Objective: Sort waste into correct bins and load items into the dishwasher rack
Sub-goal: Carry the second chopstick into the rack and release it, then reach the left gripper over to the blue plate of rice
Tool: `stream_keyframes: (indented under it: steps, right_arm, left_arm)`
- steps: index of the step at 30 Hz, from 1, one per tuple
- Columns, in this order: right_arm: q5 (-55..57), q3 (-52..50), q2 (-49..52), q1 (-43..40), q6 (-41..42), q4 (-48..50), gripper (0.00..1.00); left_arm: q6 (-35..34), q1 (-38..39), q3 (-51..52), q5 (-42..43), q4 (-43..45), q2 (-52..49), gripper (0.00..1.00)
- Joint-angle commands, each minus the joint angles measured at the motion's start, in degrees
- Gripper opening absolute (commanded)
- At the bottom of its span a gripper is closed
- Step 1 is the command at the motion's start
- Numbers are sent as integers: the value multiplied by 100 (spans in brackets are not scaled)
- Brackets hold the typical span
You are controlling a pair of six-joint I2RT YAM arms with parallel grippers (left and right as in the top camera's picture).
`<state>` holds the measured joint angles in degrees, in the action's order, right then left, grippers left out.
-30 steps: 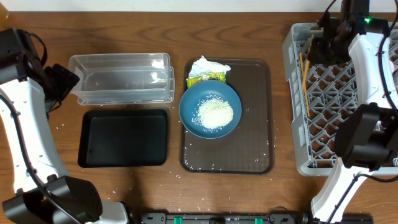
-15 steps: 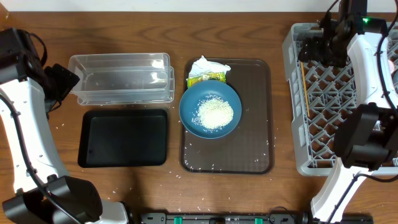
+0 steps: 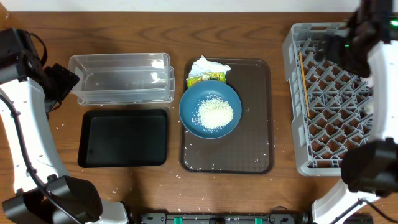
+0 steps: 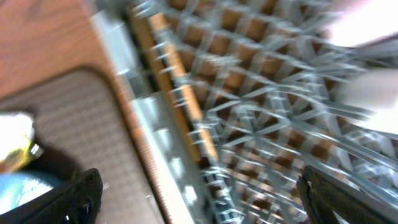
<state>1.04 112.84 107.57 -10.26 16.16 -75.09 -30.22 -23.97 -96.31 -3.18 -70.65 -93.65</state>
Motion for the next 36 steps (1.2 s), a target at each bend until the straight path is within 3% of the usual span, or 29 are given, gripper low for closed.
stream_keyframes:
  steps: [1, 14, 36]
  right_arm:
    - [737, 17, 9, -490, 463, -26, 99]
    - [-39, 17, 13, -1982, 654, -24, 99]
    - [-42, 17, 13, -2085, 654, 111, 99]
  left_arm:
    - [-52, -17, -90, -31, -26, 81, 98]
    - [-52, -17, -90, -31, -26, 81, 98]
    - [-50, -20, -90, -35, -24, 81, 98]
